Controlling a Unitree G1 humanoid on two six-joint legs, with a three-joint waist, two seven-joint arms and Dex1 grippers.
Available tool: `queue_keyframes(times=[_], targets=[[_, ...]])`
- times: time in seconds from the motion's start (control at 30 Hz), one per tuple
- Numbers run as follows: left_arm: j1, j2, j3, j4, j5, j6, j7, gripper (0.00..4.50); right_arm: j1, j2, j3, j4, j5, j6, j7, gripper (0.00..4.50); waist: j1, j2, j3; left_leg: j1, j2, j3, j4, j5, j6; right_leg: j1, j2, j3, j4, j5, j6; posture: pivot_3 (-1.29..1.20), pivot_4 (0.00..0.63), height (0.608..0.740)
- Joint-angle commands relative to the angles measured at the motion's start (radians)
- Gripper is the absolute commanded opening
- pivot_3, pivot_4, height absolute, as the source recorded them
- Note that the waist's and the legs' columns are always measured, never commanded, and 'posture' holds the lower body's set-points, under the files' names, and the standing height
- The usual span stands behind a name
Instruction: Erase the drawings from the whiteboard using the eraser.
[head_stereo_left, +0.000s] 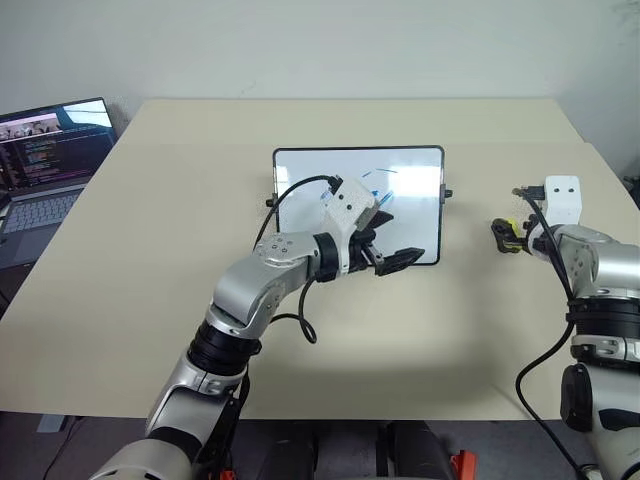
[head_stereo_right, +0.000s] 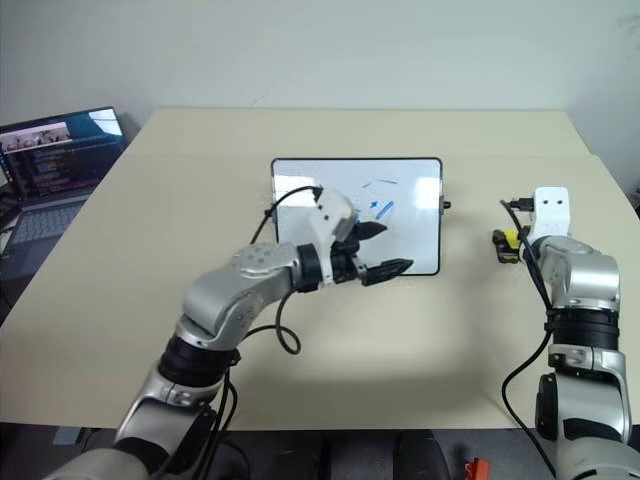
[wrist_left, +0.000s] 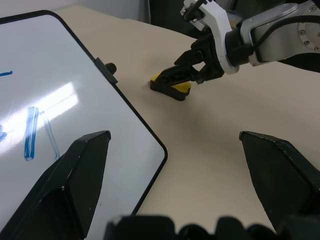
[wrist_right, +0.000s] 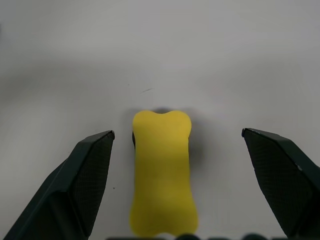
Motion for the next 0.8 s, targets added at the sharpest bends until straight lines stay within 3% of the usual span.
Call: queue_keyframes(times=[0.03, 0.2, 0.23, 0.3, 0.57, 0.8], targets=[[-0.024, -0.014, 0.0, -0.037, 0.003, 0.0, -0.008, 4.5, 0.008, -0.017, -0.02, -0.04, 0.007, -0.005, 0.005, 4.49, 0.0, 0.0, 0.0, 0.0, 0.0, 0.0, 0.0, 0.0, 0.0, 0.0, 0.0, 0.0, 0.0, 0.0, 0.0, 0.0, 0.15, 0.74], [-0.019, -0.01, -0.003, -0.051, 0.007, 0.008, -0.018, 4.5, 0.017, -0.01, -0.018, -0.027, 0.007, -0.022, 0.003, 4.49, -0.001, 0.0, 0.0, 0.0, 0.0, 0.0, 0.0, 0.0, 0.0, 0.0, 0.0, 0.0, 0.0, 0.0, 0.0, 0.0, 0.15, 0.74], [-0.018, -0.007, -0.001, -0.053, 0.006, 0.009, -0.02, 4.5, 0.018, -0.009, -0.018, -0.016, 0.005, -0.032, 0.001, 4.32, -0.001, 0.0, 0.0, 0.0, 0.0, 0.0, 0.0, 0.0, 0.0, 0.0, 0.0, 0.0, 0.0, 0.0, 0.0, 0.0, 0.15, 0.74], [-0.016, -0.004, 0.003, -0.056, 0.005, 0.013, -0.024, 4.5, 0.019, -0.006, -0.017, -0.003, 0.002, -0.045, -0.001, 3.84, -0.001, 0.0, 0.0, 0.0, 0.0, 0.0, 0.0, 0.0, 0.0, 0.0, 0.0, 0.0, 0.0, 0.0, 0.0, 0.0, 0.15, 0.74], [-0.004, 0.011, 0.019, -0.067, 0.012, 0.019, -0.021, 4.5, 0.023, 0.007, -0.003, 0.049, -0.006, -0.083, -0.006, 1.11, 0.0, 0.0, 0.0, 0.0, 0.0, 0.0, 0.001, 0.0, 0.0, 0.0, 0.0, 0.0, 0.0, 0.0, 0.0, 0.0, 0.15, 0.74], [0.005, 0.017, 0.032, -0.077, 0.01, 0.022, -0.012, 4.5, 0.023, 0.016, -0.005, 0.049, -0.006, -0.089, -0.018, 0.96, -0.001, 0.0, 0.0, 0.0, 0.0, 0.0, 0.001, 0.0, 0.0, 0.0, 0.0, 0.0, 0.001, 0.0, 0.0, 0.0, 0.15, 0.74]])
